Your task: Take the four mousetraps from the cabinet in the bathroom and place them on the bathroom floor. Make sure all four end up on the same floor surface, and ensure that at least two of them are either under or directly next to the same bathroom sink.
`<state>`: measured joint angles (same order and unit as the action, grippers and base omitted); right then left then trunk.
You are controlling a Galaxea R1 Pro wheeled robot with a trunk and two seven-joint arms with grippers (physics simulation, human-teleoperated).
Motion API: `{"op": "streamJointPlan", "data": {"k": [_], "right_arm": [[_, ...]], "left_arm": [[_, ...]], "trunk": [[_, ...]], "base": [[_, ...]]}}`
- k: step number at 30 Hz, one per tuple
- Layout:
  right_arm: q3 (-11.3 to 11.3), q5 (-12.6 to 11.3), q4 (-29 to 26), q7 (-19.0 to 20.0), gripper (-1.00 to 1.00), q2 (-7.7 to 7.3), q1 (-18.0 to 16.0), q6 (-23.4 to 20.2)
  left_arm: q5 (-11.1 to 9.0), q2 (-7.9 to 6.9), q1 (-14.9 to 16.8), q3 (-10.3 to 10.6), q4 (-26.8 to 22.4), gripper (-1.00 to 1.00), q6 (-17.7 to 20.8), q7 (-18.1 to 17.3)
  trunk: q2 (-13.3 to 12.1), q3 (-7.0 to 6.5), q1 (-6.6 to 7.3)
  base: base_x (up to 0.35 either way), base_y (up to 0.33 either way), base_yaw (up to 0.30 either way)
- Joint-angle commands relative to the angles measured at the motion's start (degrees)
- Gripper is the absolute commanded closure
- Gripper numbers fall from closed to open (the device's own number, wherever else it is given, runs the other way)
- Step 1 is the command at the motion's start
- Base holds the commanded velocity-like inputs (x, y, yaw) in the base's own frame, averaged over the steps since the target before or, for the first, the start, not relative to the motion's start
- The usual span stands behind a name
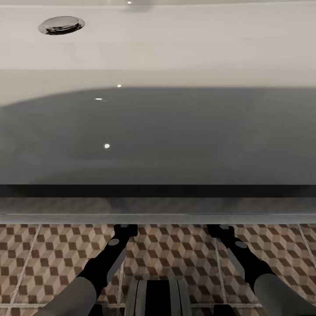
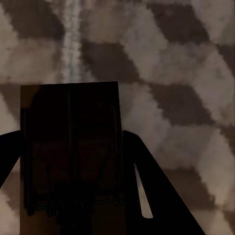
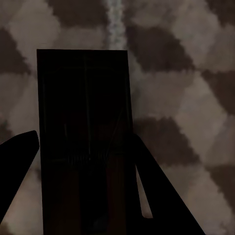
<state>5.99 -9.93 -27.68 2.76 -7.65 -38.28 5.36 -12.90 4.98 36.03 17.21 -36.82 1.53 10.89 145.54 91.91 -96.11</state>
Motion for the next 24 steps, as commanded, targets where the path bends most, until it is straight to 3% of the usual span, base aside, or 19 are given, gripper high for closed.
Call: {"op": "streamJointPlan", "data": {"k": [1, 24], "right_arm": [[0.0, 0.0, 0.0, -0.03, 1.0, -0.01, -0.01, 0.0], [-0.02, 0.22, -0.09, 0.04, 1.0, -0.03, 0.02, 0.33]], "left_arm": [[0.21, 0.06, 0.0, 0.01, 0.0, 1.0, 0.05, 0.11], [0.16, 0.2, 0.44, 0.01, -0.02, 1.0, 0.23, 0.01]], "trunk": [[0.0, 0.0, 0.0], [0.0, 0.0, 0.0]], "base": [[0.0, 0.0, 0.0], [0.0, 0.0, 0.0]]}}
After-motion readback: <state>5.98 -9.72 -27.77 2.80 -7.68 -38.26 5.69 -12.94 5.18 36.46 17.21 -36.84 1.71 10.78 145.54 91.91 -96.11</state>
